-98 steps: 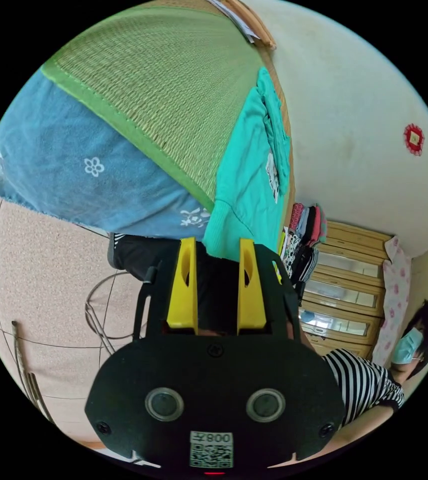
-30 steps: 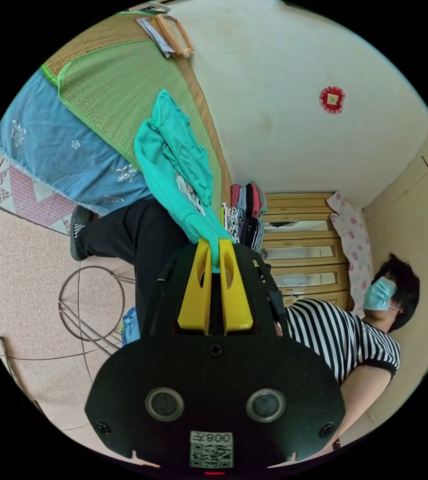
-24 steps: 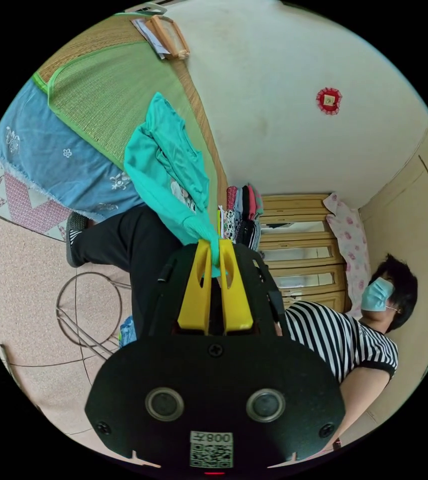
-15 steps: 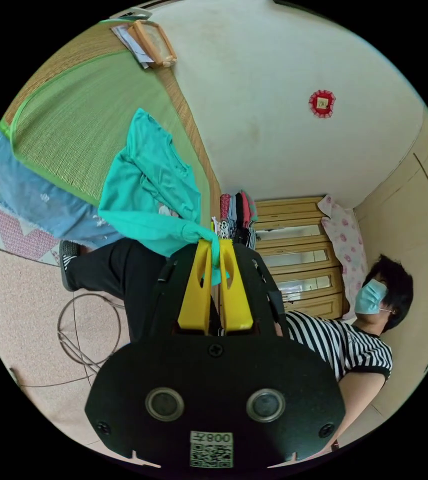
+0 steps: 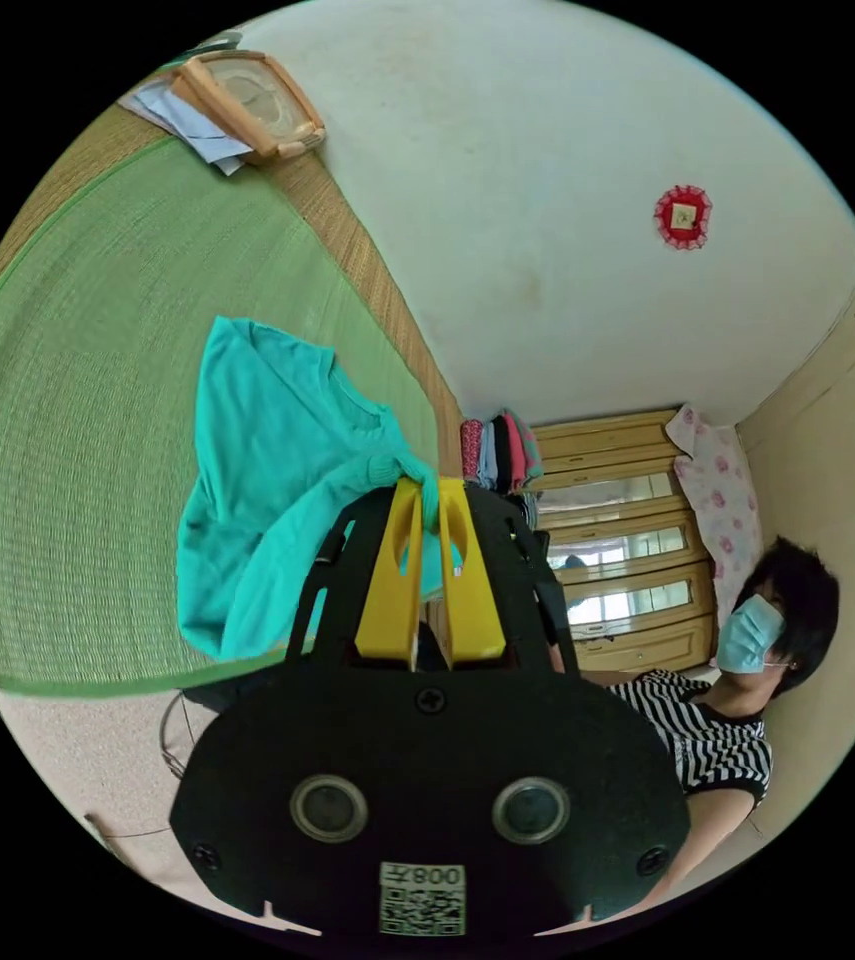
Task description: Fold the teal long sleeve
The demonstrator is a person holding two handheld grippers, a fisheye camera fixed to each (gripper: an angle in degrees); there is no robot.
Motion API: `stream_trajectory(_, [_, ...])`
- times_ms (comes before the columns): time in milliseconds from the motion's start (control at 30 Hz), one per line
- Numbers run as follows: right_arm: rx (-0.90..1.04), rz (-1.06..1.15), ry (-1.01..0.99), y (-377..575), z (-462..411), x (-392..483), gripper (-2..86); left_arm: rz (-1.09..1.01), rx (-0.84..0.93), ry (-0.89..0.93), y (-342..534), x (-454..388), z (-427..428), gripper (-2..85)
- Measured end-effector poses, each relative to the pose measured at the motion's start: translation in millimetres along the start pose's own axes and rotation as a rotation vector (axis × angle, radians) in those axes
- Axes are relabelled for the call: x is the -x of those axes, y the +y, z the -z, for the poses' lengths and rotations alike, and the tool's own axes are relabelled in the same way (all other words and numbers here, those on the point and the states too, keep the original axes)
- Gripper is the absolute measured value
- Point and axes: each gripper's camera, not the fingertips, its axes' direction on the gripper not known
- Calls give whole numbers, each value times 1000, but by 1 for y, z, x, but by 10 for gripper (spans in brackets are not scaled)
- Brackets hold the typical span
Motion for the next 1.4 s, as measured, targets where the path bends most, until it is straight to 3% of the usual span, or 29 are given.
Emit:
stream_trajectory(333, [37,-50,27,-180,-22,-82,5,32,12,-72,-116,-18,-46,29])
stream_trajectory(667, [125,-202,46,-323,-59,-189,5,200,3,-145,-199,2,-86,34])
stream_trajectory(1200, [15,-117,-82,-423,-17,-229,5,105,-67,-27,-277,-72,-100,37])
stream_trajectory(1400, [30,-202,-48,-457,-23,-272,7,176,-40,-121,-298,-75,-110,57])
